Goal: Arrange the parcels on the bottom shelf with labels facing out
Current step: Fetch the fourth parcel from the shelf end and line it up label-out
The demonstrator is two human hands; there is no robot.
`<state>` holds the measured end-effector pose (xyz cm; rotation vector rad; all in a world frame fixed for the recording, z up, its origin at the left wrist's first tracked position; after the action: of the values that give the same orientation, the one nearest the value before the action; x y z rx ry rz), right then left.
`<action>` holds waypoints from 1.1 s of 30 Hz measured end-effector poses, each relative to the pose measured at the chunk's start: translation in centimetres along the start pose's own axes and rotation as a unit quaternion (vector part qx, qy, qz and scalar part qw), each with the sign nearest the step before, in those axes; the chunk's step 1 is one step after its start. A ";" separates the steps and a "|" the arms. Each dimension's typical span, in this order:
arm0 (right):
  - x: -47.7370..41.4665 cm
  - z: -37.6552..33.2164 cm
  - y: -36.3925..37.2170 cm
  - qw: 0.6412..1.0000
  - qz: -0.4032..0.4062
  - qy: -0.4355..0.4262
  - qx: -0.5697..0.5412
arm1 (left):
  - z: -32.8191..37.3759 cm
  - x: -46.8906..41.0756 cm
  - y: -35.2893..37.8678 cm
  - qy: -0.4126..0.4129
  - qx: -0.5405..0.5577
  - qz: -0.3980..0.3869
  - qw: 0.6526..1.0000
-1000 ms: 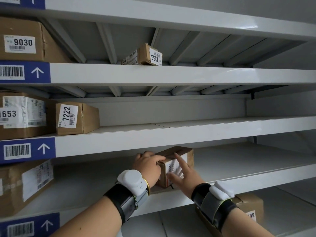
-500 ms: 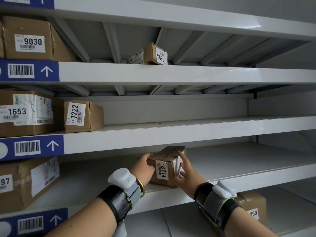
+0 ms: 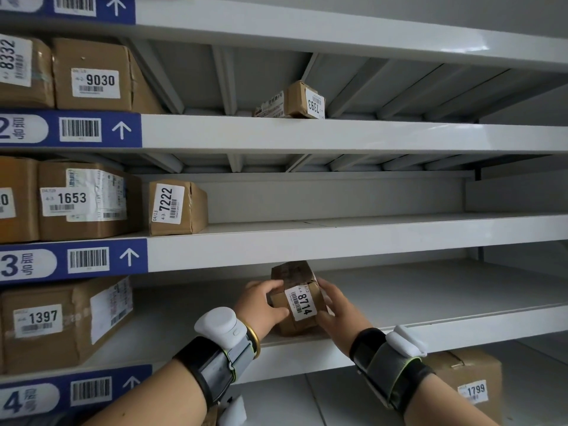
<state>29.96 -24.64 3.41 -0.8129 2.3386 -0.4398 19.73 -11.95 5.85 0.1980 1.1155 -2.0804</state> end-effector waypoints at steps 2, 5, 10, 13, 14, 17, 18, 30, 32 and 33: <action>-0.1 -0.3 0.4 1.000 -0.009 -0.012 0.013 | -0.3 0.0 -0.4 -0.001 -0.007 0.005 1.000; -0.3 -1.0 1.2 0.999 -0.020 -0.026 0.007 | -0.8 0.1 -1.0 -0.002 -0.021 0.009 1.000; -0.5 -2.3 2.3 0.997 -0.005 -0.030 -0.067 | -2.1 0.5 -2.0 -0.017 -0.058 0.013 0.998; -0.7 -2.0 2.9 0.997 0.007 -0.002 -0.082 | -2.9 0.6 -2.6 -0.023 -0.089 0.011 0.996; -0.7 -2.1 3.2 0.995 0.004 0.010 -0.095 | -3.1 0.6 -2.9 -0.027 -0.097 0.007 0.995; -0.8 -2.4 4.3 0.991 -0.012 0.029 -0.129 | -4.0 0.9 -3.4 -0.036 -0.104 0.001 0.994; -0.7 -2.6 4.7 0.993 -0.021 0.027 -0.114 | -4.3 1.0 -3.5 -0.041 -0.101 0.001 0.994; 0.1 -4.7 6.3 0.999 -0.039 0.008 -0.027 | -5.7 1.4 -4.3 -0.034 -0.040 -0.005 0.999; 0.1 -4.8 6.7 0.999 -0.038 0.009 -0.024 | -6.0 1.6 -4.6 -0.038 -0.031 -0.004 0.999; 0.1 -4.9 6.8 0.999 -0.038 0.009 -0.026 | -6.2 1.7 -4.7 -0.039 -0.027 -0.004 0.999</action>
<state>23.71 -18.98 3.79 -0.9285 2.3503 -0.4203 14.01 -6.53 4.37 0.0857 1.1262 -2.0432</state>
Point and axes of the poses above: each hand's wrist, its own x-axis away from the middle knuckle, its own y-axis out of the palm, z = x × y, the point moved 6 cm from there along -x, towards the middle knuckle, and after that the axes turned 1 degree about -x, right-handed, at the moved point
